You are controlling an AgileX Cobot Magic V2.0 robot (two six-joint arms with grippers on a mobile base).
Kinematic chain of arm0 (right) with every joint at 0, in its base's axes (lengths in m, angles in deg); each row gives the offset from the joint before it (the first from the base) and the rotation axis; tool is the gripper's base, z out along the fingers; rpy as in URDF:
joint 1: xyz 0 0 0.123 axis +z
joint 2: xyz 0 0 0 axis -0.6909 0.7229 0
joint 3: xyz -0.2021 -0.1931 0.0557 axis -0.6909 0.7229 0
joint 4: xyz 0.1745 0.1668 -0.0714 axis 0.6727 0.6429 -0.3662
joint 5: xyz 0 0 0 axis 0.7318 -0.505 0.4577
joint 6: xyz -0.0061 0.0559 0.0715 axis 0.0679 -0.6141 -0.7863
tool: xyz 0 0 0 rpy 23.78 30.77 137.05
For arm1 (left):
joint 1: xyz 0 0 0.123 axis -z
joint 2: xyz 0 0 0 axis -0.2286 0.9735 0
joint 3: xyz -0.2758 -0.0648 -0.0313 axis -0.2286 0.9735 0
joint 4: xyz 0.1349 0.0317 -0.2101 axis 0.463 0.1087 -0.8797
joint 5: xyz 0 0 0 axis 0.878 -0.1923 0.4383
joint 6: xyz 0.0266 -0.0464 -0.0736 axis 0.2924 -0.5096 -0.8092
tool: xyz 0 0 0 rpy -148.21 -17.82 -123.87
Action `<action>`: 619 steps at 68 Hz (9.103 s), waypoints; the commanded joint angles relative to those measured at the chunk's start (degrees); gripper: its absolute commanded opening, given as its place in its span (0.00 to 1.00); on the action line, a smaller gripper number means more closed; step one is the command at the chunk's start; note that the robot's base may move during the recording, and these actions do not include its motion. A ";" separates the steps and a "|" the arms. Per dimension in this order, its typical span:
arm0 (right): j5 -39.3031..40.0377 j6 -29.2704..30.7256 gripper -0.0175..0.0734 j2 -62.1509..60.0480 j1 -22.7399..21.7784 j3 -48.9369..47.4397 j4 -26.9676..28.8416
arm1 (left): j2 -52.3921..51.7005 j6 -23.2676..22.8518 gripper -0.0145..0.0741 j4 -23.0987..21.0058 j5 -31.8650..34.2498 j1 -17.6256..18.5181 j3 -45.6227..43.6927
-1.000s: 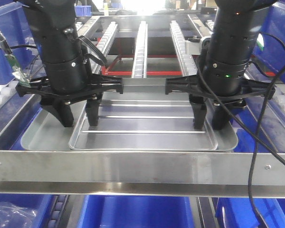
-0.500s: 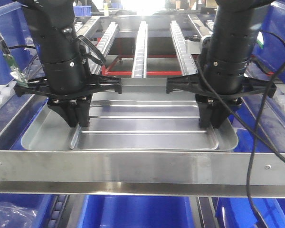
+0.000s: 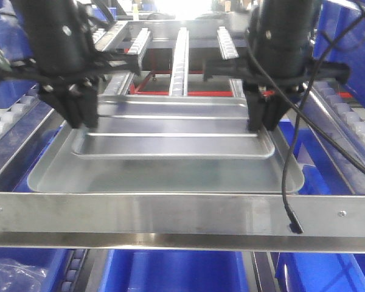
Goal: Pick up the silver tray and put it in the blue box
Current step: 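Lift the tray with both grippers and pull it toward the robot, then hold the tray level with both grippers, then hold the tray with both grippers while the base turns and drives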
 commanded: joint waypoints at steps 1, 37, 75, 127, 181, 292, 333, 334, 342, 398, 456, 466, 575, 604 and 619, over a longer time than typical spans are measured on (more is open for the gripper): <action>0.17 -1.35 0.27 -4.39 1.41 -2.00 -0.79 | -4.70 -0.19 0.05 -2.28 -1.55 0.05 -1.60; 3.47 -13.15 0.27 -17.91 10.34 15.59 -1.24 | -14.52 -6.52 0.05 -2.01 -3.03 8.17 10.29; 3.42 -27.90 0.27 -30.78 22.24 31.54 -3.07 | -22.48 -23.12 0.05 4.16 -7.25 23.28 21.73; 0.10 -31.19 0.27 -30.78 25.03 31.57 -7.93 | -24.66 -22.90 0.05 2.48 -7.97 23.94 21.73; 1.15 -31.19 0.27 -30.78 25.03 31.57 -7.93 | -24.32 -20.34 0.05 2.30 -8.88 26.24 21.73; 1.05 -31.19 0.27 -30.78 25.03 31.57 -7.93 | -24.32 -20.43 0.05 1.97 -8.88 26.24 21.73; 0.86 -31.19 0.27 -30.78 25.03 31.57 -7.93 | -24.32 -20.43 0.05 1.97 -8.88 26.24 21.73; 0.86 -31.19 0.27 -30.78 25.03 31.57 -7.93 | -24.32 -20.43 0.05 1.97 -8.88 26.24 21.73; 0.86 -31.19 0.27 -30.78 25.03 31.57 -7.93 | -24.32 -20.43 0.05 1.97 -8.88 26.24 21.73; 0.86 -31.19 0.27 -30.78 25.03 31.57 -7.93 | -24.32 -20.43 0.05 1.97 -8.88 26.24 21.73; 0.86 -31.19 0.27 -30.78 25.03 31.57 -7.93 | -24.32 -20.43 0.05 1.97 -8.96 26.24 21.73; 0.86 -31.19 0.27 -30.78 25.03 31.57 -7.93 | -24.32 -20.43 0.05 1.97 -8.96 26.24 21.73; 0.86 -31.19 0.27 -30.78 25.03 31.57 -7.93 | -24.32 -20.43 0.05 2.07 -8.96 26.24 21.73; 0.86 -31.19 0.27 -30.78 25.03 31.57 -7.93 | -24.32 -20.43 0.05 2.07 -8.96 26.24 21.73; 0.86 -31.19 0.27 -30.78 25.03 31.57 -7.93 | -24.32 -20.43 0.05 2.07 -8.96 26.24 21.73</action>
